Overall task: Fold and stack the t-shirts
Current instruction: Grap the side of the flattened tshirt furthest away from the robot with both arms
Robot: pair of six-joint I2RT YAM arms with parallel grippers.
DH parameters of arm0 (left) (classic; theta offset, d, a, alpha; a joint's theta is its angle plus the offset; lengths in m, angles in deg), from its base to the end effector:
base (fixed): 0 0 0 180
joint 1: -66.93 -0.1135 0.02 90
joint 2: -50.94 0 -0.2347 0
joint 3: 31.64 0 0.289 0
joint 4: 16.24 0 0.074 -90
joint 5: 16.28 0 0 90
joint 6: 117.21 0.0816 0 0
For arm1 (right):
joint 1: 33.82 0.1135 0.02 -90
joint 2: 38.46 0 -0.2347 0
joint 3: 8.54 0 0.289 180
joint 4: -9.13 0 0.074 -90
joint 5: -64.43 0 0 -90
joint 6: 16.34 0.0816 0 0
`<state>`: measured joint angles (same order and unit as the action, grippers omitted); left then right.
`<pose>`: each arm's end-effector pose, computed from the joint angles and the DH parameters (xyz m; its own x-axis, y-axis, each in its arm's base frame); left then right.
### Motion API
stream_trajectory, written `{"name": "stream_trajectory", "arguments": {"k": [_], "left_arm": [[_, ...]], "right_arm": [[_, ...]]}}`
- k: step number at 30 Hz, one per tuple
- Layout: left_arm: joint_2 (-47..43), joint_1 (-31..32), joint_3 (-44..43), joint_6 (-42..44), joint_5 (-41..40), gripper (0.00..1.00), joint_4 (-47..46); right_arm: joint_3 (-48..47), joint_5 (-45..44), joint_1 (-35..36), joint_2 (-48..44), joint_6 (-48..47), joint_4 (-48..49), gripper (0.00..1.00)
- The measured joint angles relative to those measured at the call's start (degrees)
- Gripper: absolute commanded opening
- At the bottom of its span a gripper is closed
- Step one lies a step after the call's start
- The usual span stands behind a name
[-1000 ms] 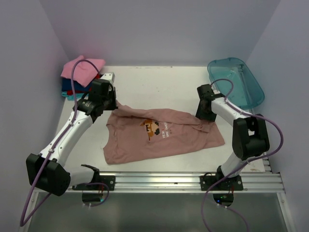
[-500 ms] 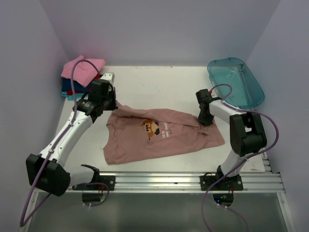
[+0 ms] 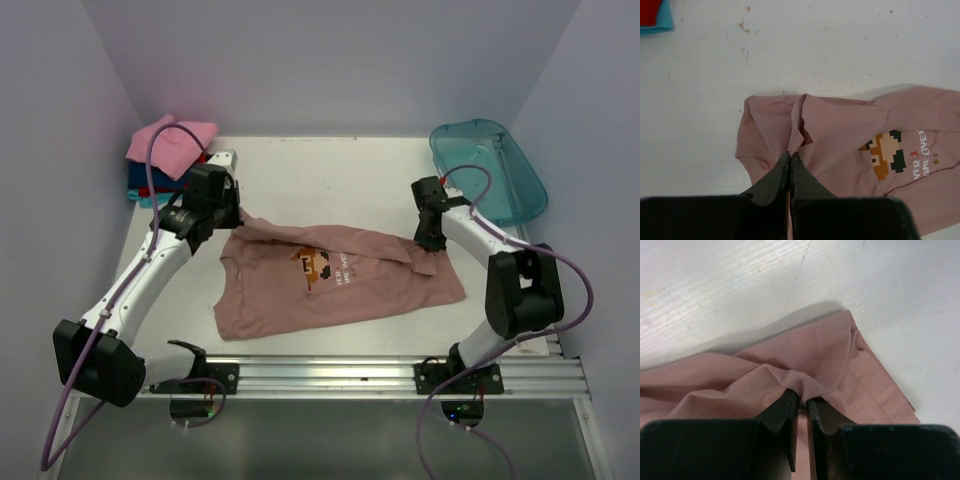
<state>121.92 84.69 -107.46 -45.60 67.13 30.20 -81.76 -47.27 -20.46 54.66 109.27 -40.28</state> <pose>0.3337 -0.0971 0.2568 -0.6698 -0.1145 -0.7336 0.0105 0.9865 -0.1636 0.3547 0.0532 0.1093 -0.7910 0.3682 -0.4886 0.4588 0.8853 -0.0755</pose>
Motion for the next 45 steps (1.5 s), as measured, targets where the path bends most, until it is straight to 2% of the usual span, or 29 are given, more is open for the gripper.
{"name": "stream_trajectory", "arguments": {"k": [10,14,19,31,38,45], "left_arm": [[-0.07,0.0,0.17,-0.02,0.0,0.0,-0.02],[-0.26,0.0,0.96,-0.02,0.0,0.0,0.02],[-0.31,0.0,0.96,-0.02,0.0,0.0,0.02],[-0.42,0.0,0.96,-0.02,0.0,0.0,0.02],[-0.42,0.0,0.96,0.0,0.0,0.0,0.02],[-0.42,0.0,0.96,-0.02,0.0,0.0,0.02]], "right_arm": [[-2.51,-0.76,0.0,-2.45,-0.46,-1.49,0.2],[-2.51,-1.16,0.0,-2.45,-0.66,-2.05,0.36],[-2.51,-1.36,0.0,-2.21,-0.83,-2.1,0.41],[2.82,-1.46,0.0,-1.68,0.15,-1.73,0.39],[4.37,-1.55,-0.61,-1.03,0.44,-0.72,0.35],[4.13,-1.53,-1.01,3.45,0.37,1.38,0.28]]}}
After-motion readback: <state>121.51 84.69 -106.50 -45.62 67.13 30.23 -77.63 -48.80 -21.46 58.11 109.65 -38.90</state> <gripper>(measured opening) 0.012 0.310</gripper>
